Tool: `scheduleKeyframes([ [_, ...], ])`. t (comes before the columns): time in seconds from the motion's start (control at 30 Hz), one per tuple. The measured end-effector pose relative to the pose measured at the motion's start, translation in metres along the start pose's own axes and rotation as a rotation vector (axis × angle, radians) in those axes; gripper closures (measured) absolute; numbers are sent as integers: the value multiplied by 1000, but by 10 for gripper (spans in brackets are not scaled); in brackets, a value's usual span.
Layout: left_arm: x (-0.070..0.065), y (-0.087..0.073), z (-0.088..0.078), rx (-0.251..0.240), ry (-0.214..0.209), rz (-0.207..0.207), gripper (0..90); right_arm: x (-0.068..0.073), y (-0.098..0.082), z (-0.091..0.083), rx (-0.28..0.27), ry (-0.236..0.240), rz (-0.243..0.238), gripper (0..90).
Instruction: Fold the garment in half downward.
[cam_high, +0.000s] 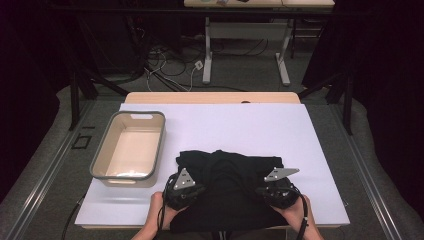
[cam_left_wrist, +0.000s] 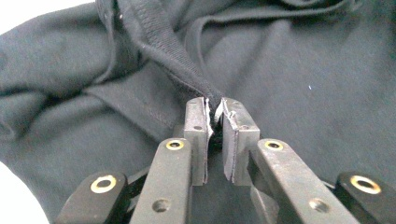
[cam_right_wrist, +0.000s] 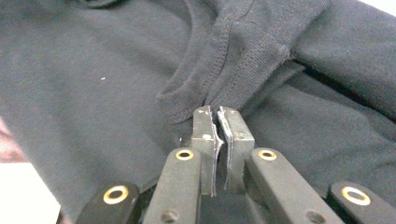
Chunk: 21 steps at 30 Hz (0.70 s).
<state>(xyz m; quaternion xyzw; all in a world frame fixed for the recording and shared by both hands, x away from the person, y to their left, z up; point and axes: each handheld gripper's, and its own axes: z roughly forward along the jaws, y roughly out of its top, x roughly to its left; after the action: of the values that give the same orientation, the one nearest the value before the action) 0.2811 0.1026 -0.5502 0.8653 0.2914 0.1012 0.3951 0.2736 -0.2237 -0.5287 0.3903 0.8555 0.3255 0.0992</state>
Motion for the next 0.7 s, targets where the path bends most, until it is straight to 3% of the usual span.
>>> scheduleKeyframes([
  [0.17,-3,-5,0,39,-11,7,717,2,-10,1,36,-5,-3,822],
  [0.23,-2,-3,2,61,2,15,589,2,-12,2,70,-3,-4,749],
  [0.37,1,5,-3,23,22,-8,441,-2,-8,3,45,5,11,566],
  [0.5,8,16,-8,-30,33,-29,414,-7,-1,2,-12,7,56,491],
  [0.63,18,21,-2,-30,34,-75,431,-15,6,5,-41,-3,88,520],
  [0.7,23,21,4,-28,42,-92,481,-18,9,10,-50,6,93,558],
])
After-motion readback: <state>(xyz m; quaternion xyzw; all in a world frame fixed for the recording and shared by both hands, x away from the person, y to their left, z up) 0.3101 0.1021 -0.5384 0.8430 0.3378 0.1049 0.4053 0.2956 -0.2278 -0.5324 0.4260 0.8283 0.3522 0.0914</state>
